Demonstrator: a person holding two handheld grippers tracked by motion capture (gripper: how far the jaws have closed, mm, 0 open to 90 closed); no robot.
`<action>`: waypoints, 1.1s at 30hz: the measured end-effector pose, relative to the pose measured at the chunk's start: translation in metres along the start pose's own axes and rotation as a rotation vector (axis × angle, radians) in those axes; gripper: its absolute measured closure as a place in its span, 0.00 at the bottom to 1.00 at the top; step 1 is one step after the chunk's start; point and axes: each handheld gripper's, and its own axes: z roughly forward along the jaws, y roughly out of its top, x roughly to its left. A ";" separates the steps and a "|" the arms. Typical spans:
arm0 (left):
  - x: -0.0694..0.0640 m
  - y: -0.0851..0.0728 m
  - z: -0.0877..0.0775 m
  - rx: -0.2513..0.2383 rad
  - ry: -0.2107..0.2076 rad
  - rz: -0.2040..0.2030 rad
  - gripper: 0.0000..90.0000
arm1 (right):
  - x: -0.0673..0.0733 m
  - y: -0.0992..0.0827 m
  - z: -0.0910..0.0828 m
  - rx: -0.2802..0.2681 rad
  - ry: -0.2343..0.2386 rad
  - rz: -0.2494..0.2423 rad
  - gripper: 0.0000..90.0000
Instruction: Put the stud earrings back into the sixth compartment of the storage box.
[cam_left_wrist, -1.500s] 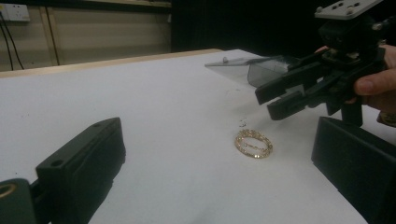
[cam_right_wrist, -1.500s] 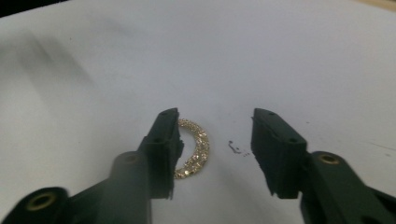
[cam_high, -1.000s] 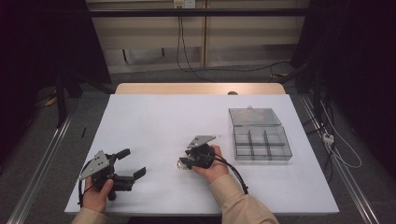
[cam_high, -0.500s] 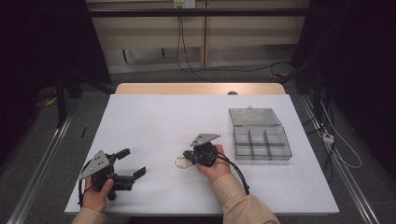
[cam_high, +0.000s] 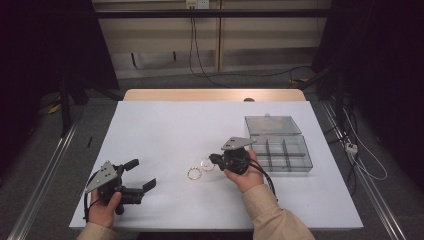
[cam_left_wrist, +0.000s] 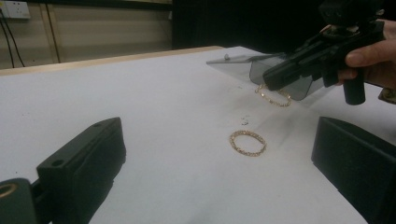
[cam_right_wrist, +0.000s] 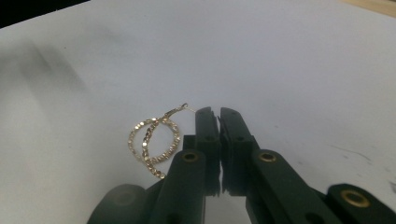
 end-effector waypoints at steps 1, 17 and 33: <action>0.000 0.000 0.000 0.001 0.000 -0.001 0.03 | -0.003 0.000 -0.004 -0.002 -0.009 0.000 0.97; -0.001 0.000 0.001 0.002 0.000 0.006 0.03 | -0.057 -0.014 -0.078 -0.043 -0.158 0.063 0.97; -0.001 -0.001 0.003 0.010 -0.004 0.010 0.03 | -0.105 -0.044 -0.127 -0.048 -0.296 0.125 0.97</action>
